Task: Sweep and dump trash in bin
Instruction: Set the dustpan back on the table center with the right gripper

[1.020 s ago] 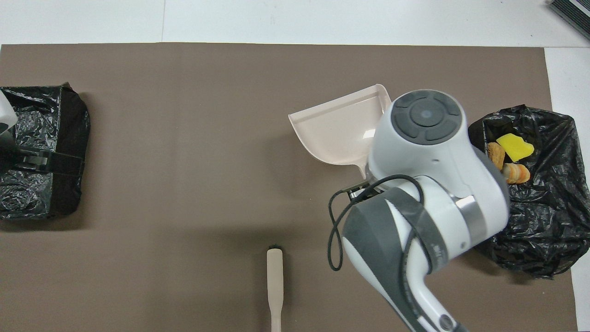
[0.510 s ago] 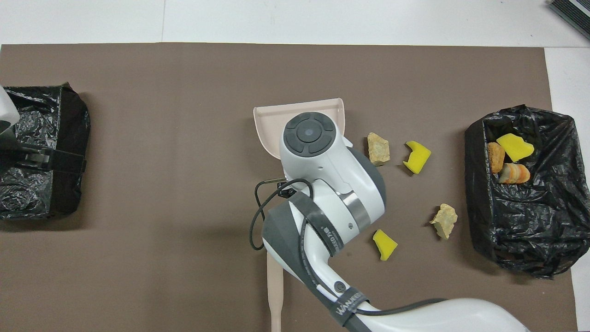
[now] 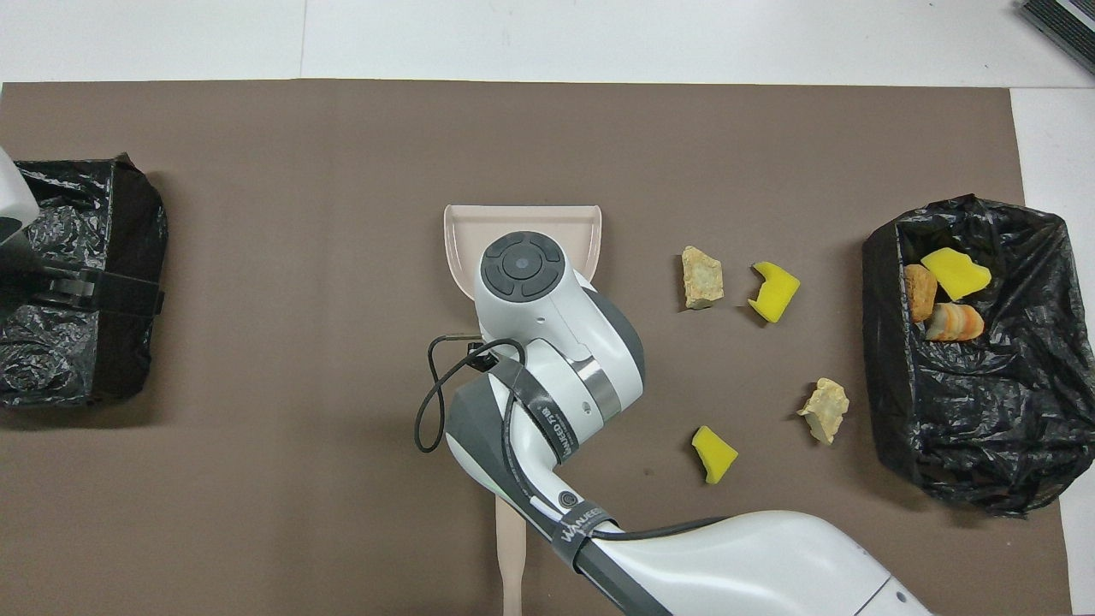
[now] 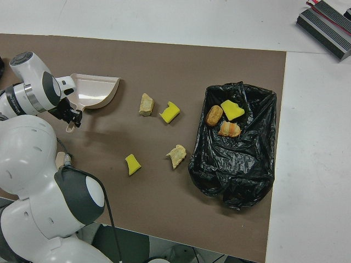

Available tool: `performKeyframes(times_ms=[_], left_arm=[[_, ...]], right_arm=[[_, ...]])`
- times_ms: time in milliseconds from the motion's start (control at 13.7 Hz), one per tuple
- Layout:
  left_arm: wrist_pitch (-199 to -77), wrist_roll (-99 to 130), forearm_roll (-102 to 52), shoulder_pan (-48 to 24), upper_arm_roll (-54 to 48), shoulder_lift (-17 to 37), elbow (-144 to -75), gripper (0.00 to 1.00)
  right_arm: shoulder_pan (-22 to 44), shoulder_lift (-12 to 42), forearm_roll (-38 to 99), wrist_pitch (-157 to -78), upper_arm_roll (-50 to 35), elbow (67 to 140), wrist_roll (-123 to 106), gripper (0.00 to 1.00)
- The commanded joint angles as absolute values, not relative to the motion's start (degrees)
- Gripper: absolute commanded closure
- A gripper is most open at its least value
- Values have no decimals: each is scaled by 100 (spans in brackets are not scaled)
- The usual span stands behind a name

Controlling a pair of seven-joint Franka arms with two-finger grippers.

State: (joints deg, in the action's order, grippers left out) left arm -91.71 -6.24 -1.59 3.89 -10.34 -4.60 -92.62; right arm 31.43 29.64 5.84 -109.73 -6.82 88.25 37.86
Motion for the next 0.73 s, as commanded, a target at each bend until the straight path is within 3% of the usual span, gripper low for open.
performKeyframes(times_ms=[0, 364, 656], left_arm=[[-8798, -677, -79, -79, -448, -150, -8754, 0], [-8577, -694, -44, -176, -387, -26, -8508, 0], [-8613, -686, -62, -114, -396, -70, -8578, 0]], right_arm=[[3085, 2665, 782, -10846, -686, 8797, 3920, 0], [3164, 1523, 1421, -10409, -703, 9938, 3955, 0], [3664, 723, 1503, -10371, -712, 11176, 3955, 0]])
